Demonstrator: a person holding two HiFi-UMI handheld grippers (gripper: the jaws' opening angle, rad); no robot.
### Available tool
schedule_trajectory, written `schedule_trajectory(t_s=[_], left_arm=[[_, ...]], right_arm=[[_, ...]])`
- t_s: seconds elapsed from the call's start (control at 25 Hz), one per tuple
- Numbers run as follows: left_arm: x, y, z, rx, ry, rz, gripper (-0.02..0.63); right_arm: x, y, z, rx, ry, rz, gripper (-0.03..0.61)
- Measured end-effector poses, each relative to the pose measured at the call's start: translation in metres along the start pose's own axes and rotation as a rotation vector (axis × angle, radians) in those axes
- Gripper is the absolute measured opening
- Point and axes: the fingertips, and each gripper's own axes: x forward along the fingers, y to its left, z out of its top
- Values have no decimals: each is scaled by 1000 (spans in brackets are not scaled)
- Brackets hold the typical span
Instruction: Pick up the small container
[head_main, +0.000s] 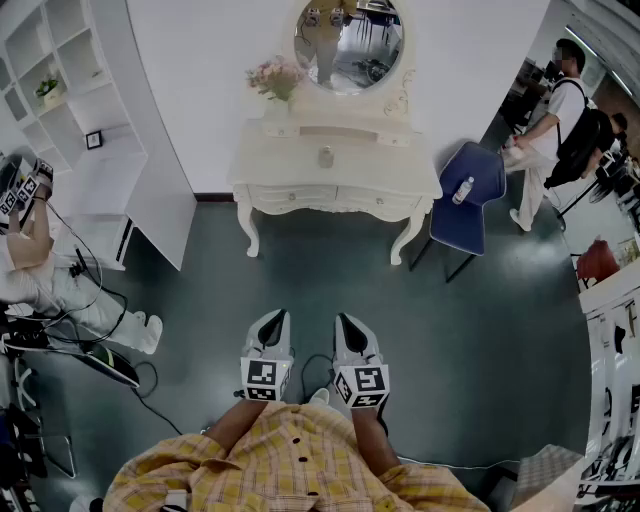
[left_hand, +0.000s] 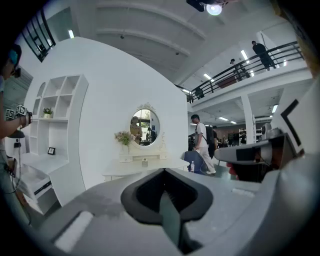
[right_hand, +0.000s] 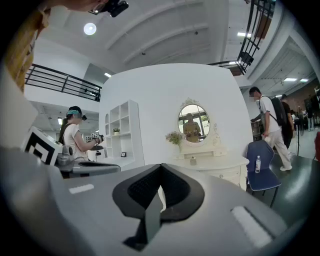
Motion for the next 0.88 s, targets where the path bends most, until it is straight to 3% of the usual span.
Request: schedule_trajectory(t_s=[0.36,0.88], left_arm=[[11,-26,-2,-5,-3,36,0],[41,-38,-18,-48,37,41,-2]], right_arm=[[-4,-29,0,30,-7,56,0],[12,-60,-22,52,49,63,1]])
